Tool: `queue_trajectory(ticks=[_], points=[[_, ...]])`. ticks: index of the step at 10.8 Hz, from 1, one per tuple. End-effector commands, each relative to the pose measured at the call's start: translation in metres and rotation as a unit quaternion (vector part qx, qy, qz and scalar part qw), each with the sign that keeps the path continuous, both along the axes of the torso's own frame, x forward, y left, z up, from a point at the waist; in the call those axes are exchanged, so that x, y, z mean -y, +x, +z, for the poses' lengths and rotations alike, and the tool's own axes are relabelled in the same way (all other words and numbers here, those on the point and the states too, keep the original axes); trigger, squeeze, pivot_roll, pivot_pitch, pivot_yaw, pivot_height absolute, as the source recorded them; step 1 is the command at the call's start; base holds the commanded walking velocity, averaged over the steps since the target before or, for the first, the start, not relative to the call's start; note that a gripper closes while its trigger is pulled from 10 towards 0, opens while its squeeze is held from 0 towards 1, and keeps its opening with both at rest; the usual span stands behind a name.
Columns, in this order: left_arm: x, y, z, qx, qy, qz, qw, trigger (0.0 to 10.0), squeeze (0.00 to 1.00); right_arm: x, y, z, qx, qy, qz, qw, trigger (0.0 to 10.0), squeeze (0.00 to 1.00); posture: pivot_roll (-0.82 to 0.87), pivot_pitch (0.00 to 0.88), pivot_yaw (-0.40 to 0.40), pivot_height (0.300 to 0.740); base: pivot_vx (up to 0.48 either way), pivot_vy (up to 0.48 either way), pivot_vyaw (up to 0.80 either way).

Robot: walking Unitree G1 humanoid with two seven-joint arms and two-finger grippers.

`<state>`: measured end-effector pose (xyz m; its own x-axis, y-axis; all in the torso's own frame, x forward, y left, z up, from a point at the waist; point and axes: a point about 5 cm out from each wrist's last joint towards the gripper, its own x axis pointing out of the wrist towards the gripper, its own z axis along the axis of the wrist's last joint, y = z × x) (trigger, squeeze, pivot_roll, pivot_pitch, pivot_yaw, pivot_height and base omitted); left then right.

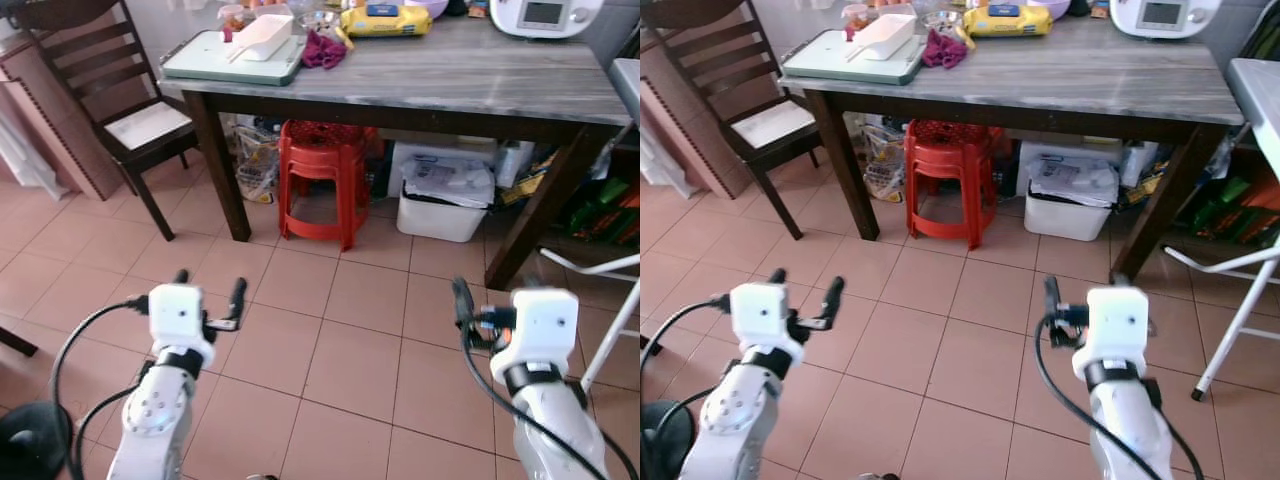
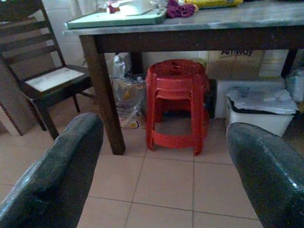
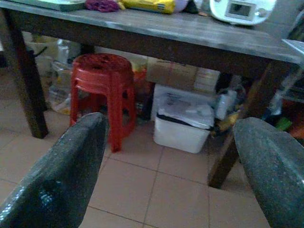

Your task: Setting the table

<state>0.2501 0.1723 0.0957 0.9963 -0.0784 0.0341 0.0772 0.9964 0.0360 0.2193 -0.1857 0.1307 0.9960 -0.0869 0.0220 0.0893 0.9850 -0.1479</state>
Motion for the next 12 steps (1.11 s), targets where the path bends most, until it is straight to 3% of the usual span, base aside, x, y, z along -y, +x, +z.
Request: queue_trajectory(ticks=[1, 5, 9, 12], points=[[-0.005, -0.001, -0.005, -0.007, 0.003, -0.002, 1.0, 10.0, 0.0, -0.001, -0.003, 0.003, 0.01, 0.005, -0.012, 1.0, 10.0, 0.0, -0.06, 0.083, 0.06, 0.74, 0.0, 0.0, 0.0], [0.014, 0.007, 0.002, 0.006, 0.001, -0.042, 0.999, 10.0, 0.0, -0.009, 0.004, 0.003, 0.012, 0.004, 0.009, 1.0, 10.0, 0.0, -0.07, 0.087, 0.069, 0.74, 0.0, 0.0, -0.62], [0.019, 0.005, 0.002, 0.002, -0.003, -0.05, 0.999, 10.0, 0.0, -0.011, 0.003, 0.002, 0.004, -0.001, 0.031, 0.999, 10.0, 0.0, -0.06, 0.096, 0.068, 0.74, 0.0, -0.351, 0.0], [0.018, 0.008, 0.002, -0.002, 0.0, -0.055, 0.998, 10.0, 0.0, 0.0, 0.003, 0.001, -0.003, -0.007, 0.027, 1.0, 10.0, 0.0, -0.06, 0.101, 0.077, 0.74, 0.0, -0.454, 0.0]])
